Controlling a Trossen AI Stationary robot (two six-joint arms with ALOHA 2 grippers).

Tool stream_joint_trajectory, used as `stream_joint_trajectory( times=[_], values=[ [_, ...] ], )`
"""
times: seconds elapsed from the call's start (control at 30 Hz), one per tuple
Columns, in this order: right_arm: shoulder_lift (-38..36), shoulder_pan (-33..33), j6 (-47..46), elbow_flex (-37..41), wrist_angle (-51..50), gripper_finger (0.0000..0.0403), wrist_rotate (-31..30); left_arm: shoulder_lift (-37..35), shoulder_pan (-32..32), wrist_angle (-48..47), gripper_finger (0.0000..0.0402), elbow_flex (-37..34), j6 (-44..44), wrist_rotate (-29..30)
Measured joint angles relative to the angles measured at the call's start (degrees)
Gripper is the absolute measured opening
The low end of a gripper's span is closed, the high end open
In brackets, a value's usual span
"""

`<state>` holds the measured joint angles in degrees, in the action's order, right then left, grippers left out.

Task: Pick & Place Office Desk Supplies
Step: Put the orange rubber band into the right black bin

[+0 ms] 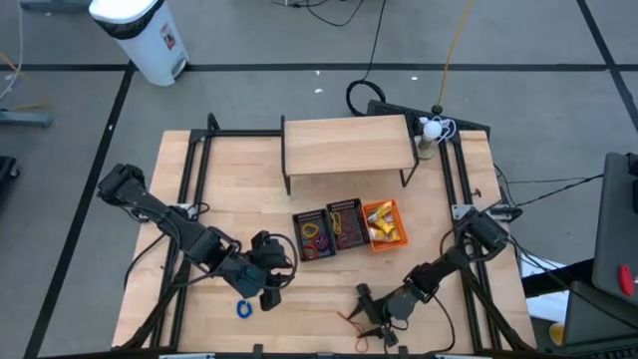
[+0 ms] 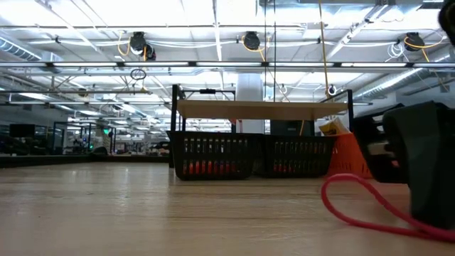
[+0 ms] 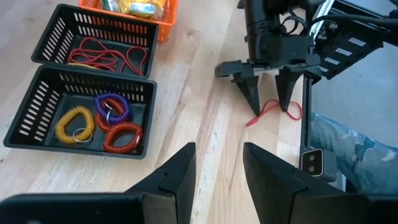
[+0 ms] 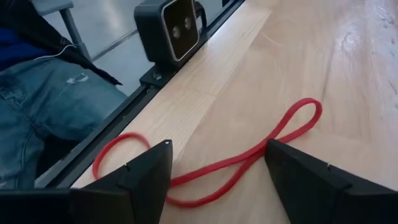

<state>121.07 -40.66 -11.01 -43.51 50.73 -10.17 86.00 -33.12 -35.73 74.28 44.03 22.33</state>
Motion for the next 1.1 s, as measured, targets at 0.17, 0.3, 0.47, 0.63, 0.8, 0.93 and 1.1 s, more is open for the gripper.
stream_joint_trajectory(
  times=[0.17,0.3,0.47,0.63,0.8,0.93,1.1],
  values=[
    [0.46,1.58,-3.95,0.02,-5.18,0.0211,1.31,0.0,-0.01,0.0,0.0134,0.0,0.09,-0.35],
    [0.53,2.66,-7.11,0.0,-7.97,0.0129,3.99,0.0,-0.29,-0.02,0.0134,0.0,0.11,-0.37],
    [0.15,3.74,-10.02,0.02,-7.76,0.0013,5.97,0.0,-0.92,-0.01,0.0134,0.0,0.13,-0.37],
    [-2.14,3.55,-10.11,0.12,-6.68,0.0003,4.97,0.0,-1.54,0.0,0.0134,0.0,0.13,-0.24],
    [-6.87,3.44,-9.54,0.18,-7.78,0.0001,1.88,0.0,-1.64,0.01,0.0134,0.0,0.13,-0.21],
    [-11.45,3.16,-6.55,0.45,-9.81,0.0001,-0.26,-0.01,-1.62,0.04,0.0134,0.0,0.15,0.24],
    [-19.74,3.04,-3.48,0.24,-16.71,0.0,-3.99,0.0,-1.64,0.75,0.0134,0.0,0.09,0.25]
  ],
)
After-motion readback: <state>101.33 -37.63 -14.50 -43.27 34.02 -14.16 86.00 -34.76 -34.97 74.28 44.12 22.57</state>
